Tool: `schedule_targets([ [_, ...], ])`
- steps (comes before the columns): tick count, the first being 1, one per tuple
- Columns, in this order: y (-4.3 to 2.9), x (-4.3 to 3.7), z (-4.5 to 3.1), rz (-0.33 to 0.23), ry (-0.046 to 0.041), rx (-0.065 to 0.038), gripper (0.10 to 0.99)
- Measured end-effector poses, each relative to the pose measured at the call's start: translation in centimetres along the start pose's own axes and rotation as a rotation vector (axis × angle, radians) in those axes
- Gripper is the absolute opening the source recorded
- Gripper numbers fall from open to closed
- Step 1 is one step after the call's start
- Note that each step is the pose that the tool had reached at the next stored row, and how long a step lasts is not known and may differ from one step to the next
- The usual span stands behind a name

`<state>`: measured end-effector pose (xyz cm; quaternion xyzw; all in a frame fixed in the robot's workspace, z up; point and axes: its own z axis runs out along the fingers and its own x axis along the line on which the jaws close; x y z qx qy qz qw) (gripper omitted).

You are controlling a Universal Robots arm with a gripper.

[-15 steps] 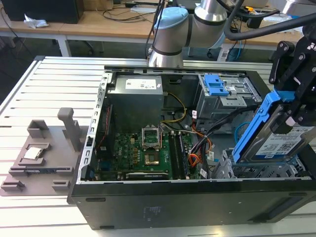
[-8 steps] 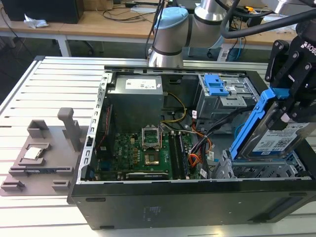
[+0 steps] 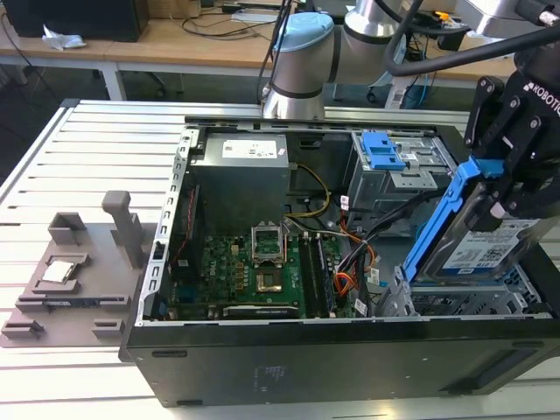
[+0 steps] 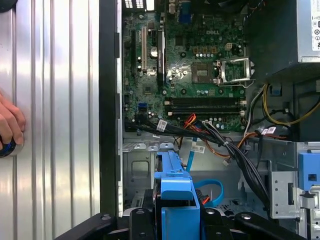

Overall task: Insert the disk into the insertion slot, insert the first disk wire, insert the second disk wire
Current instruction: 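Insert the disk into the insertion slot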

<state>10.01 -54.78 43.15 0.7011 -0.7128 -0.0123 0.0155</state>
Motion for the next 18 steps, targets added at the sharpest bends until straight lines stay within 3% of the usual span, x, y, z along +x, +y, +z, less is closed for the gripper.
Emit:
schedule_targets([
  [18,-0.07,-0.01,1.85,0.0,0.0,0.0,0.365],
])
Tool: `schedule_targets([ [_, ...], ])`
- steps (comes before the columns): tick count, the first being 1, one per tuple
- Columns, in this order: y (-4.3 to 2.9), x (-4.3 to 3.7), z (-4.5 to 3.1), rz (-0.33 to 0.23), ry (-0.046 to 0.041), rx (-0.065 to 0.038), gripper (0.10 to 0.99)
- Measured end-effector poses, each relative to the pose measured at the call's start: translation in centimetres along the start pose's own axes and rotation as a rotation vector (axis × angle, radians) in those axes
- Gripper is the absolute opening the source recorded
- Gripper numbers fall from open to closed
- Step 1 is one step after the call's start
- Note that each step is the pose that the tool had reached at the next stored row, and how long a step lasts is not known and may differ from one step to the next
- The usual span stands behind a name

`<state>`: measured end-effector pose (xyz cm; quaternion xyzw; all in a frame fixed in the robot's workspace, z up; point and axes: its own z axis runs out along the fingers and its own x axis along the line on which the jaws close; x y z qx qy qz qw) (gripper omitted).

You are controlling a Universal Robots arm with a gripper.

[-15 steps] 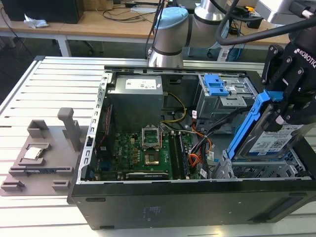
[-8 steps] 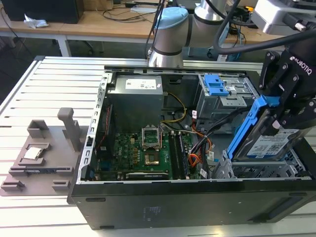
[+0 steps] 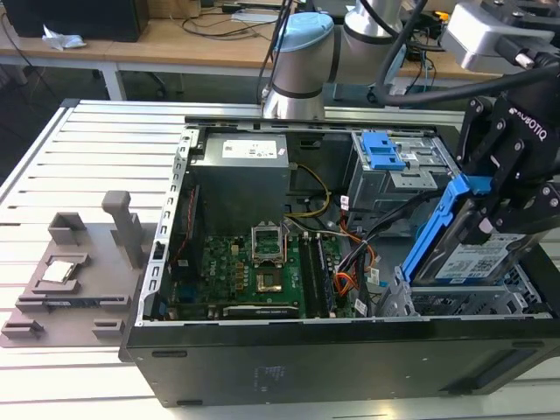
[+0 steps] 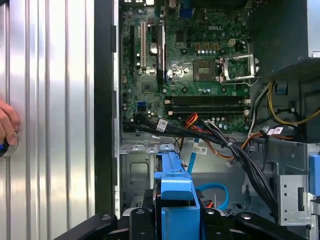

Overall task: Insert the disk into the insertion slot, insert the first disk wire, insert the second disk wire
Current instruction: 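Insert the disk into the insertion slot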

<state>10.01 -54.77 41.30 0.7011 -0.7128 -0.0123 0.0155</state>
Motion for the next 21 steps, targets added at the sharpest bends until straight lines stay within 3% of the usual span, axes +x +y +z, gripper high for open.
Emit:
schedule_targets([
  [7,-0.03,0.0,0.7,0.0,0.0001,0.0,0.365],
  [12,-0.06,-0.01,1.68,0.0,-0.0001,0.0,0.365],
  [21,-0.11,-0.01,2.8,0.0,0.0001,0.0,0.365],
])
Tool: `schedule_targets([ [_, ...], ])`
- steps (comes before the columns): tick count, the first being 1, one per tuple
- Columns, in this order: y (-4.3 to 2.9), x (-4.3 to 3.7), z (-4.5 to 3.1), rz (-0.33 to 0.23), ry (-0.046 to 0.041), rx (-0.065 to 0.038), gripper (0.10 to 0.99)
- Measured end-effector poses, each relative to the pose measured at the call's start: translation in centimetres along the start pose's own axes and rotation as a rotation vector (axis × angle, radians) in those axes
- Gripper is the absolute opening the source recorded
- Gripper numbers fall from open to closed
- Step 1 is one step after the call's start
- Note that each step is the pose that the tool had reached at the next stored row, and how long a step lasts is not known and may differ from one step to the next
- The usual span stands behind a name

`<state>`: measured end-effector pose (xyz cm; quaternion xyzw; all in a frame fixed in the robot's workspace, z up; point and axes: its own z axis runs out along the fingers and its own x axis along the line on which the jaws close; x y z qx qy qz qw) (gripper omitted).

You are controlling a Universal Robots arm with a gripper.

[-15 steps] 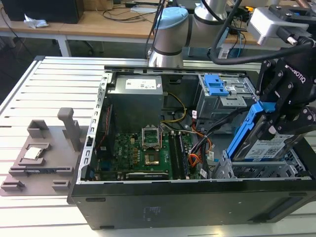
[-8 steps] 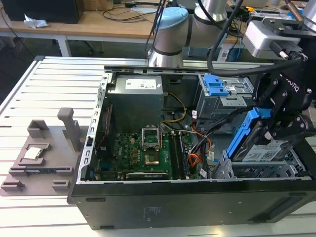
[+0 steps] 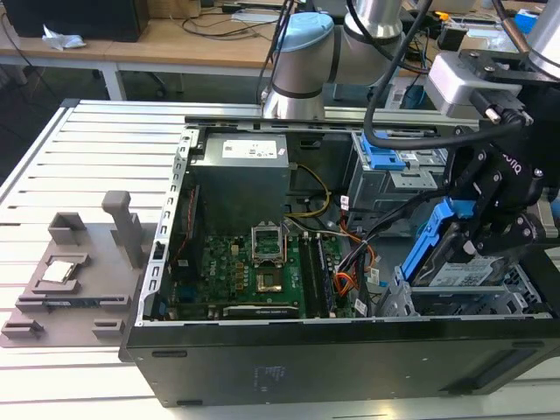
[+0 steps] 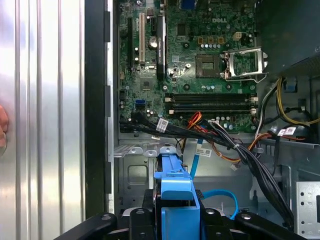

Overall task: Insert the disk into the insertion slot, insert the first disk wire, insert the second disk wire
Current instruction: 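Insert the disk into the insertion slot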

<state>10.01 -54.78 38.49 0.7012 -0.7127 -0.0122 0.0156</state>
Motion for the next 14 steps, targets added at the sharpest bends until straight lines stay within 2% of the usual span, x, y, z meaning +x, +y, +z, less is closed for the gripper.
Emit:
schedule_targets([
  [6,-0.01,0.0,0.09,0.0,-0.0001,0.0,0.365],
  [7,0.0,0.0,0.08,0.0,0.0001,0.0,0.435],
  [8,0.0,0.0,0.08,0.0,0.0,0.0,0.435],
  [9,0.0,0.0,0.09,0.0,-0.0002,0.0,0.502],
  [14,0.0,0.0,0.09,0.0,0.0001,0.0,0.502],
])
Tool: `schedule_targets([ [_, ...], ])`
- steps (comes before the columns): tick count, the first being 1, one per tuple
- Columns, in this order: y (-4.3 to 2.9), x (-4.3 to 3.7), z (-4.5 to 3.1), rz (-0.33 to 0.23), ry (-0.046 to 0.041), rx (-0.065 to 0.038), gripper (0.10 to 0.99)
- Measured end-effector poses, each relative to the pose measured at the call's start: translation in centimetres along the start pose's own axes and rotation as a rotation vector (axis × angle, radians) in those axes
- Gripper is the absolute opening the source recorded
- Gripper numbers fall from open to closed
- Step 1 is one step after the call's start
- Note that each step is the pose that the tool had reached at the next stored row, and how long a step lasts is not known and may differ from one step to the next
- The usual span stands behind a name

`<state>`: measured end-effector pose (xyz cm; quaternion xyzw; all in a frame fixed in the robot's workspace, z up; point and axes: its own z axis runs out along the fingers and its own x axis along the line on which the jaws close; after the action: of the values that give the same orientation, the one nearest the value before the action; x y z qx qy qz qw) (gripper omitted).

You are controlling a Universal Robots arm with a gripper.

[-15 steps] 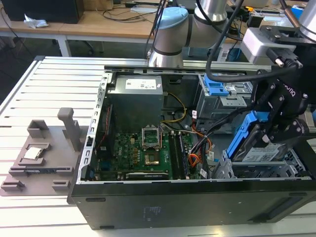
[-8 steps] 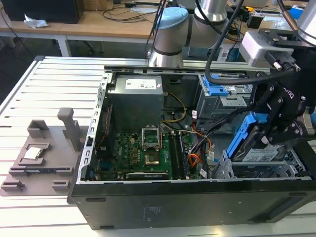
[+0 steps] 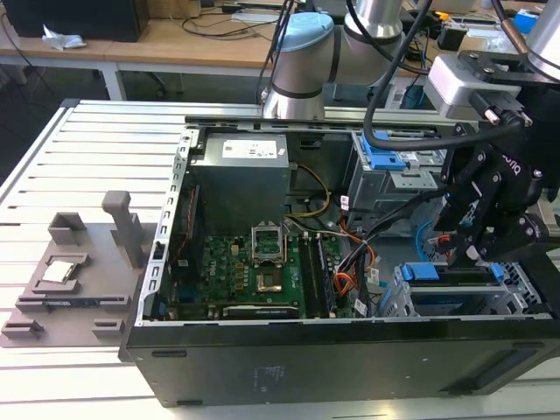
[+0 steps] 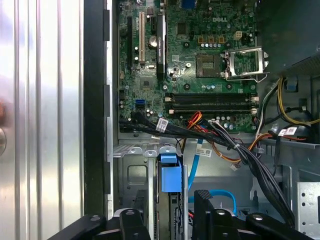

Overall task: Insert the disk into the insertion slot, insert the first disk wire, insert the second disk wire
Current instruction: 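Insert the disk into the insertion slot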

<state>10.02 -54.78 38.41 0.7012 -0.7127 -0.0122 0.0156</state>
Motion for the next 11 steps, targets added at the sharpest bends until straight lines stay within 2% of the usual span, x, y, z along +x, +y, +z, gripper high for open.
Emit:
schedule_targets([
  [2,0.0,0.0,0.0,0.0,0.0,0.0,0.49],
  [8,0.0,0.0,0.01,0.0,0.0,0.0,0.118],
  [11,0.0,0.0,0.01,0.0,0.0,0.0,0.106],
])
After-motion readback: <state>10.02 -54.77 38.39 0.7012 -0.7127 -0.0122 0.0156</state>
